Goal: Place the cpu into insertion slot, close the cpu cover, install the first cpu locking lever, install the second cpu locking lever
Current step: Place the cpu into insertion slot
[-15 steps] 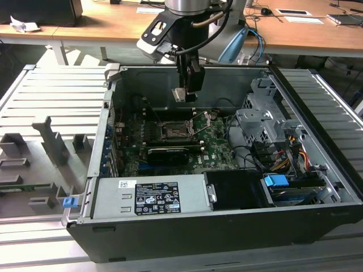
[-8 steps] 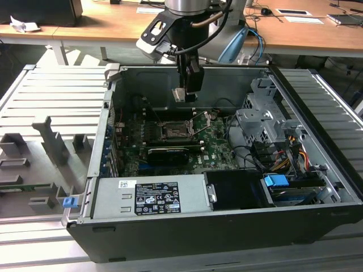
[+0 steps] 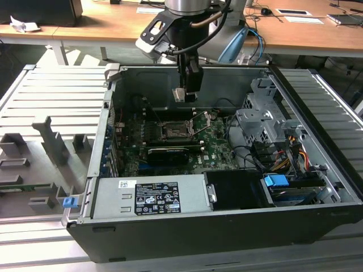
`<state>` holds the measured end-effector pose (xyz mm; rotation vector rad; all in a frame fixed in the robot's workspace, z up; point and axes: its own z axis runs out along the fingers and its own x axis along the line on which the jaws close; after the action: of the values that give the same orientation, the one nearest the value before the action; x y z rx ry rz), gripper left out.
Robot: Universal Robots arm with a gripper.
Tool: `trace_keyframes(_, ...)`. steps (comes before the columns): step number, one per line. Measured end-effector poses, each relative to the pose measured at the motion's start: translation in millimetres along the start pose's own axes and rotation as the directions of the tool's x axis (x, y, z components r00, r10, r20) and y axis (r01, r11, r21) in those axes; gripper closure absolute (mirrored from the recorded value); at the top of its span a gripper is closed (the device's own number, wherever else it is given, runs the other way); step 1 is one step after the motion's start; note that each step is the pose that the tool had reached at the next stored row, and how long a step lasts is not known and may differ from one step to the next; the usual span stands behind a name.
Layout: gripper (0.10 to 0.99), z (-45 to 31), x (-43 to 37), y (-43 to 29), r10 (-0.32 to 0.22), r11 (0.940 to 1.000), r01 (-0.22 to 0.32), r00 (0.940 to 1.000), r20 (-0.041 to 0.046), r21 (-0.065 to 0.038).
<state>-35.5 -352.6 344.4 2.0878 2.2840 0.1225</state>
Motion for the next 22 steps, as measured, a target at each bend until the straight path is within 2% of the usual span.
trace_keyframes(6,0.557,0.8,0.0,0.0,0.019,0.9998,-0.019,0.9998,0.0016,0.000)
trace_keyframes(22,0.557,8.5,-0.2,-0.8,0.019,0.9998,-0.019,0.9998,0.0017,0.000)
